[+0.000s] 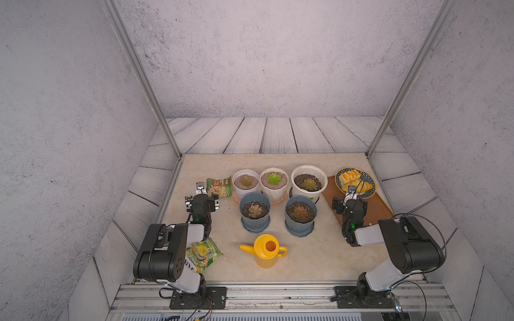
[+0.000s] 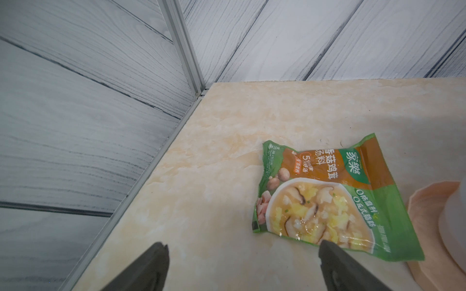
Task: Water the succulent around the soil edge
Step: Reset both arms
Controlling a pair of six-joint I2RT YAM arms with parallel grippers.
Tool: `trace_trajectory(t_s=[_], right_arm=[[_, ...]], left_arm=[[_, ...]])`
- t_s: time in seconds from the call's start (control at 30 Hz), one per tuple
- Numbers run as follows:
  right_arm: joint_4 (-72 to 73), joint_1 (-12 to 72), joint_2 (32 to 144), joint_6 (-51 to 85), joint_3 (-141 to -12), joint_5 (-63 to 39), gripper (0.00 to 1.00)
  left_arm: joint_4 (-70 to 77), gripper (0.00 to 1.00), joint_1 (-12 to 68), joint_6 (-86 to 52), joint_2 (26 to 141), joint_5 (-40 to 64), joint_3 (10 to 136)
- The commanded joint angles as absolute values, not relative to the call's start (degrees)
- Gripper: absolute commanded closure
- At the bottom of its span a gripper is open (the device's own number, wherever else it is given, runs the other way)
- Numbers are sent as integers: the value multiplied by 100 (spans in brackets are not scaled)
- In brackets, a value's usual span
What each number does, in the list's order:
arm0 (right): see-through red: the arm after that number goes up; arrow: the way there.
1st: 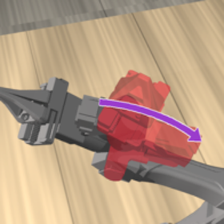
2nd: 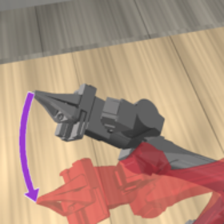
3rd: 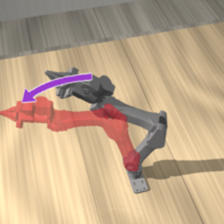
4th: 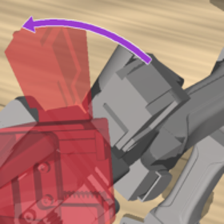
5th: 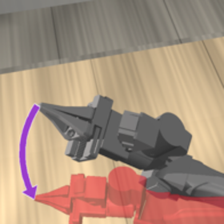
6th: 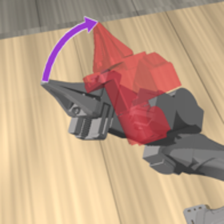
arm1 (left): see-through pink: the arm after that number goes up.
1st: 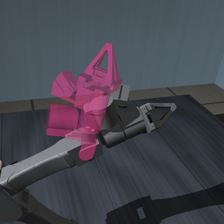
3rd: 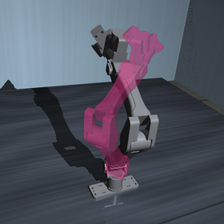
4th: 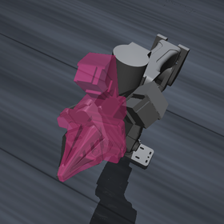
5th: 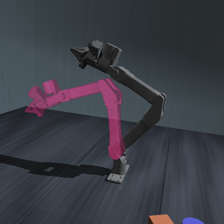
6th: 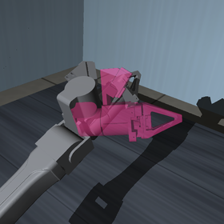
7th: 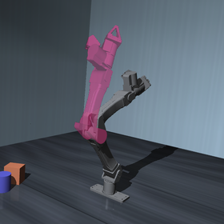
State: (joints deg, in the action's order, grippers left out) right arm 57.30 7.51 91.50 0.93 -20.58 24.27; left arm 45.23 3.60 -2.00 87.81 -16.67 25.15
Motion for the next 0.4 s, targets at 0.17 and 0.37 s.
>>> trace_trajectory(t_s=[0.17,0.37], right_arm=[[5307,598,9120,309,-2350,2143,0],[4715,141,8840,472,-2406,1229,0]], left_arm=[[4508,2,325,-264,8754,-1657,2549],[4501,2,330,-264,8754,-1645,2549]])
